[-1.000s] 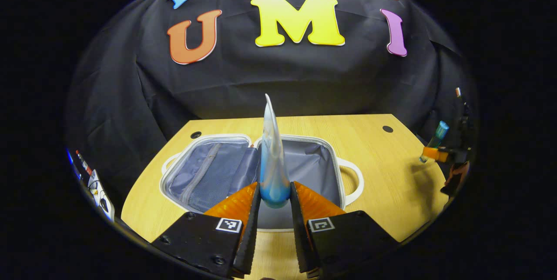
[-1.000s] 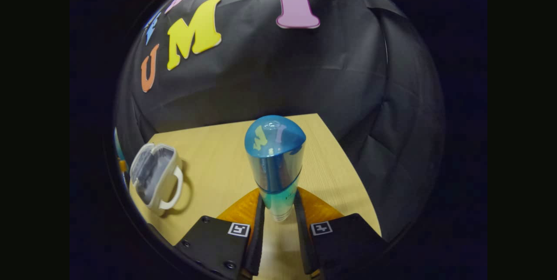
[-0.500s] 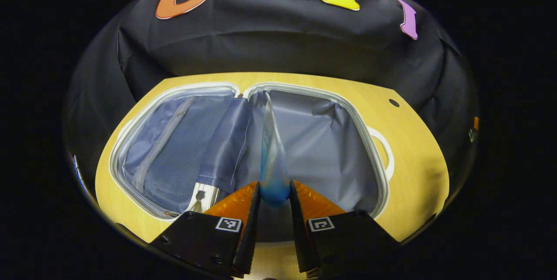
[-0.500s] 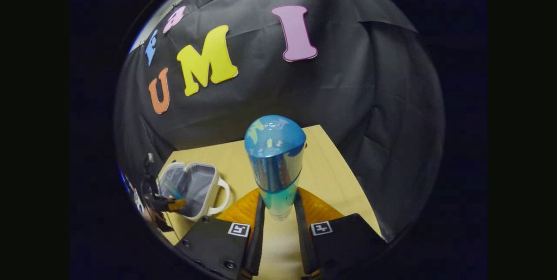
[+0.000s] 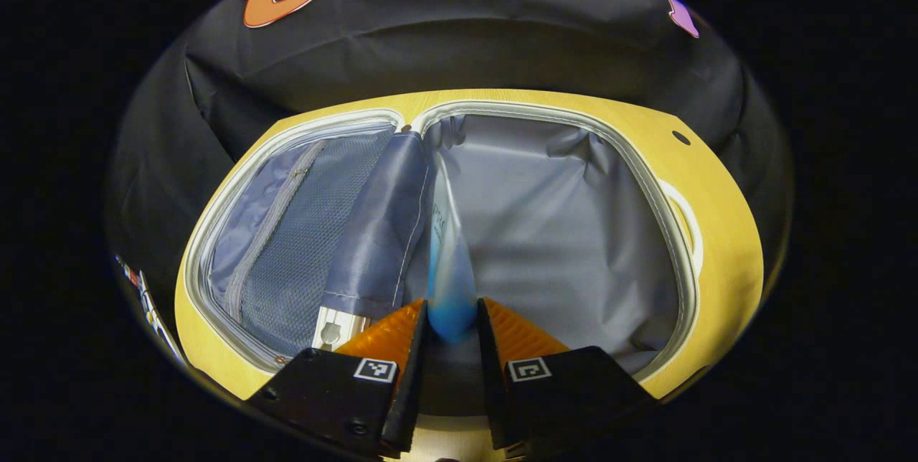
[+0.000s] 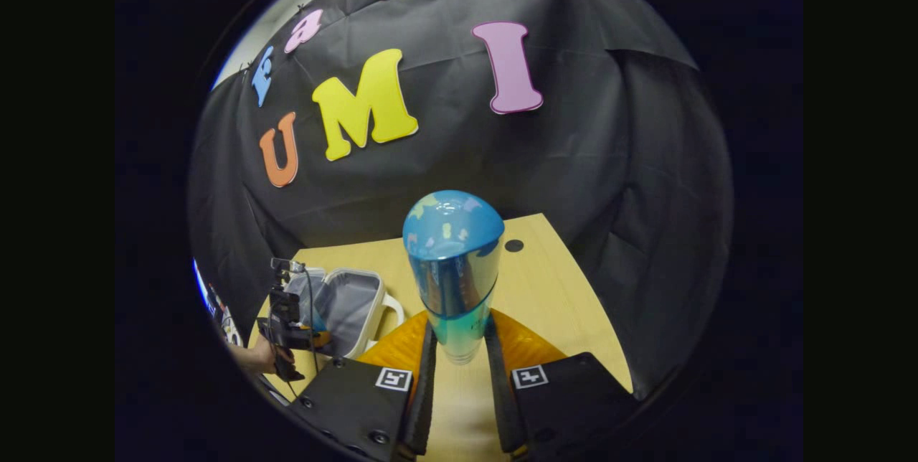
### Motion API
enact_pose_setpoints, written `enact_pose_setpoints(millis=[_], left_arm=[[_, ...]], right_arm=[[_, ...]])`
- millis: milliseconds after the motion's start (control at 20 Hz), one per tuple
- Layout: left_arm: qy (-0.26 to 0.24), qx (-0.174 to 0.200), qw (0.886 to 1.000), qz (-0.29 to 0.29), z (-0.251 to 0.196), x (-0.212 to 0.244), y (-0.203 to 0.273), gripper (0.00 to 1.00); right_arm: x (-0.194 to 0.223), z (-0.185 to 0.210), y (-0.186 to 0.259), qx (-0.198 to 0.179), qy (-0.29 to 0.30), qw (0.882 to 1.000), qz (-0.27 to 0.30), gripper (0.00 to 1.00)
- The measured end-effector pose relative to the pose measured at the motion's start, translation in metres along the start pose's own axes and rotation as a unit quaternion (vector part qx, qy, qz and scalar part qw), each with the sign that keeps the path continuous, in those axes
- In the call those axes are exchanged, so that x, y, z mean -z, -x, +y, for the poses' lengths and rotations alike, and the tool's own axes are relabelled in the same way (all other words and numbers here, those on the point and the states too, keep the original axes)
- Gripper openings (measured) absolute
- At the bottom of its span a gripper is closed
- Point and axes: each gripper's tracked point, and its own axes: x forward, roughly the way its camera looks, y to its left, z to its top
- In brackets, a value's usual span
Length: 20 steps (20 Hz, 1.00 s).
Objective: First open the suitcase, pack the skin care products into it, and then close the suitcase.
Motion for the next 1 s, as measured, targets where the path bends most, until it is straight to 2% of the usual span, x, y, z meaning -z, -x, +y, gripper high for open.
enact_pose_setpoints(millis=[50,100,200,250,300,350,500,650,700,750,800,850,950,1000], left_arm=[[-0.009,-0.004,1.0,0.004,-0.002,-0.002,-0.003,0.49],[-0.023,-0.006,1.0,0.006,-0.006,-0.005,-0.003,0.42],[-0.043,-0.017,0.999,0.011,-0.011,-0.012,-0.008,0.42],[-0.045,-0.022,0.999,0.012,-0.014,-0.014,-0.01,0.49],[-0.045,-0.028,0.998,0.016,-0.015,-0.018,-0.011,0.49],[-0.045,-0.033,0.998,0.02,-0.015,-0.021,-0.014,0.42],[-0.042,-0.04,0.997,0.054,-0.019,-0.017,-0.02,0.42],[-0.048,-0.048,0.996,0.058,-0.019,-0.019,-0.029,0.43],[-0.049,-0.049,0.996,0.059,-0.02,-0.018,-0.027,0.5],[-0.048,-0.049,0.996,0.058,-0.021,-0.019,-0.025,0.45],[-0.044,-0.047,0.996,0.056,-0.02,-0.019,-0.024,0.45],[-0.042,-0.048,0.997,0.053,-0.019,-0.02,-0.021,0.51],[-0.023,-0.025,0.999,0.038,-0.026,-0.023,-0.018,0.68],[-0.014,-0.015,0.999,0.028,-0.03,-0.027,-0.013,0.82]], right_arm=[[0.0,0.002,0.001,-0.004,0.001,1.0,0.001,0.34],[0.001,0.004,0.002,-0.008,0.001,1.0,0.002,0.34],[0.001,0.006,0.004,-0.013,0.005,1.0,0.002,0.34],[0.001,0.007,0.006,-0.016,0.006,1.0,0.002,0.34],[0.001,0.007,0.008,-0.018,0.008,1.0,0.001,0.34],[-0.001,0.007,0.01,-0.019,0.009,1.0,0.0,0.34],[-0.002,0.006,0.017,-0.021,0.015,1.0,-0.002,0.34],[0.005,0.001,0.022,-0.022,0.009,1.0,0.009,0.34],[0.008,0.001,0.023,-0.023,0.008,1.0,0.013,0.34],[0.01,0.001,0.023,-0.024,0.01,1.0,0.016,0.34],[0.012,0.004,0.023,-0.027,0.012,0.999,0.018,0.34],[0.013,0.007,0.023,-0.031,0.015,0.999,0.019,0.34],[0.015,0.019,0.02,-0.042,0.023,0.999,0.023,0.34],[0.017,0.027,0.017,-0.05,0.03,0.998,0.025,0.34]])
